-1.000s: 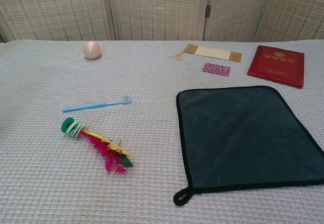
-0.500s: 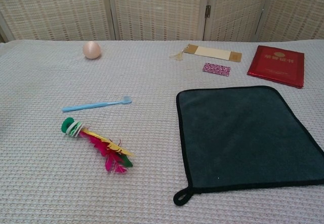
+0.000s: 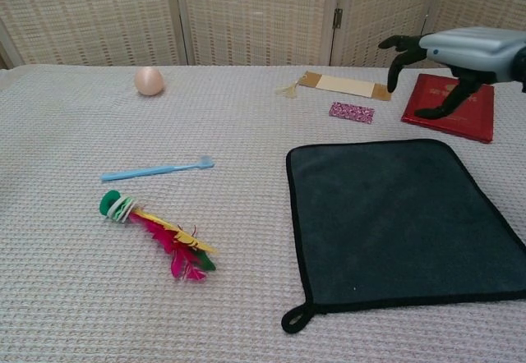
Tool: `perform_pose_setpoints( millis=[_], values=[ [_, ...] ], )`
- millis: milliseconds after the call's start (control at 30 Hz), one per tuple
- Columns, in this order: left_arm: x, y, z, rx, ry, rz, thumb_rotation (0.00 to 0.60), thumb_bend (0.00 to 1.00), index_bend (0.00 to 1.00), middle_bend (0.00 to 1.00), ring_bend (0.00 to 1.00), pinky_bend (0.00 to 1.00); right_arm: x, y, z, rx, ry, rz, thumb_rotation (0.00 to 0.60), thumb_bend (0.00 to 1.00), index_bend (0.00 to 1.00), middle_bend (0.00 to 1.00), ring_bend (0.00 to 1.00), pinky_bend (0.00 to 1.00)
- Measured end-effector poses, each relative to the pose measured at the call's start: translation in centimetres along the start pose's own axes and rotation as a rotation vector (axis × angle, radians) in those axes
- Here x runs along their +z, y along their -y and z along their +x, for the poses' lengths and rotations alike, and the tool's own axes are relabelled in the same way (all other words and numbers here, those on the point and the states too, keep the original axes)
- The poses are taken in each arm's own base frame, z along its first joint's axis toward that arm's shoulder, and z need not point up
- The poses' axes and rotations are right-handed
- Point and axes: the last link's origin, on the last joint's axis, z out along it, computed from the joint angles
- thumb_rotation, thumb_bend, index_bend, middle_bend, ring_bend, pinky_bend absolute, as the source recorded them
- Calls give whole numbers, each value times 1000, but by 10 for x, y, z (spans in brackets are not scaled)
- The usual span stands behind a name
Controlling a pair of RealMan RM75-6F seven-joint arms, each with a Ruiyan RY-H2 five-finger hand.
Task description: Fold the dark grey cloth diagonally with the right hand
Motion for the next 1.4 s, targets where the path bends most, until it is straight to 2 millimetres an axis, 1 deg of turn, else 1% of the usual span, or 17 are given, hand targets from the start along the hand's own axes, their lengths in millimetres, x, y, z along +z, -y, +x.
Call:
perform_pose_setpoints(
  millis=[33, 133, 233, 333, 533, 633, 967, 1167, 1400],
  values=[
    [0, 0, 0, -1, -1, 1, 576, 450, 0, 0, 0, 0, 11, 4, -4, 0, 8, 5, 600, 374, 398, 0, 0, 0],
    [1, 2, 3, -5, -8, 7, 577, 450, 0, 0, 0, 0, 37, 17, -12, 3, 26, 20, 600, 374, 415, 0, 0, 0],
    [1, 4, 4, -10, -13, 13, 577, 450, 0, 0, 0, 0, 58, 32, -21, 10, 46, 38, 600, 373, 426, 0, 1, 0],
    [1, 6, 5, -14, -15, 20, 575, 450, 0, 0, 0, 0, 75, 48, -30, 17, 68, 60, 600, 374, 436, 0, 3, 0],
    [2, 8, 7, -20, -18, 25, 578, 451, 0, 0, 0, 0, 98, 75, -41, 16, 99, 96, 600, 374, 443, 0, 5, 0],
    [2, 9, 8, -22, -22, 27, 575, 450, 0, 0, 0, 0, 105, 84, -46, 24, 114, 103, 600, 374, 444, 0, 5, 0],
    [2, 12, 11, -30, -29, 28, 575, 451, 0, 0, 0, 0, 123, 101, -55, 44, 143, 96, 600, 375, 445, 0, 9, 0],
    [3, 13, 11, -30, -28, 21, 571, 464, 0, 0, 0, 0, 130, 106, -56, 43, 150, 88, 600, 396, 448, 0, 10, 0],
    [4, 13, 11, -32, -34, 22, 568, 467, 0, 0, 0, 0, 132, 106, -59, 28, 165, 83, 600, 415, 468, 0, 15, 0]
  ],
)
